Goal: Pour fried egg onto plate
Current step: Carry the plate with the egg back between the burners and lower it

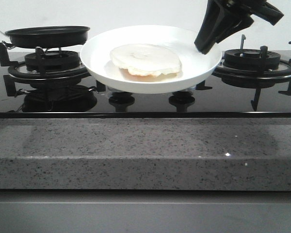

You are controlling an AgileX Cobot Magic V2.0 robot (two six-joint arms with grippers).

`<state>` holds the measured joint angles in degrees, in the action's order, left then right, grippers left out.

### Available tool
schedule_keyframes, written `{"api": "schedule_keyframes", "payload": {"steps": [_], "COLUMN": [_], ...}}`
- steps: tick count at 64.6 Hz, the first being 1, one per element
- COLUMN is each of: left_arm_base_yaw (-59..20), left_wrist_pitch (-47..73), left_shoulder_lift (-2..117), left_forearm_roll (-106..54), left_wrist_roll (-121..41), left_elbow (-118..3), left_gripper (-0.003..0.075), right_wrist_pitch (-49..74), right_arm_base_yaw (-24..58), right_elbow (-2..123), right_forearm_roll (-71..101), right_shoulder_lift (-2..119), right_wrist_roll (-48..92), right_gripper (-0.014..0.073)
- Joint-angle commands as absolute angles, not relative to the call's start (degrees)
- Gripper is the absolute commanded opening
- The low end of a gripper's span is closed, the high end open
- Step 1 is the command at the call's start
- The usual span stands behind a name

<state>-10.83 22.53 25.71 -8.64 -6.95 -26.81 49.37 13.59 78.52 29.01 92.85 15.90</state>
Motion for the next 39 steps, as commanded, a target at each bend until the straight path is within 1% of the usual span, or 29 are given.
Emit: {"api": "schedule_keyframes", "payload": {"steps": [1,16,28,39], "left_arm_base_yaw": [-11.3,-11.3,-11.3,-11.3], "left_wrist_pitch": [17.6,17.6,17.6,17.6], "left_shoulder_lift": [25.9,25.9,25.9,25.9], "left_forearm_roll": [-8.9,-8.9,-8.9,-8.9], "left_wrist_roll": [-6.8,-6.8,-6.8,-6.8], "left_elbow": [-28.5,-28.5,-28.5,-28.5], "left_gripper": [-0.0019,-0.0019,-0.0019,-0.0019], "right_wrist_pitch": [47.2,46.6,47.1,48.5], "right_arm_base_yaw": [13.5,13.2,11.6,10.6], "right_elbow": [80.3,82.2,90.8,100.3], "right_forearm_roll": [31.7,32.2,32.2,32.1], "right_shoulder_lift": [90.0,90.2,94.1,101.2], "right_wrist_roll": [16.1,14.6,10.4,6.6], "right_gripper": [-0.006,-0.006,-0.006,-0.006]}}
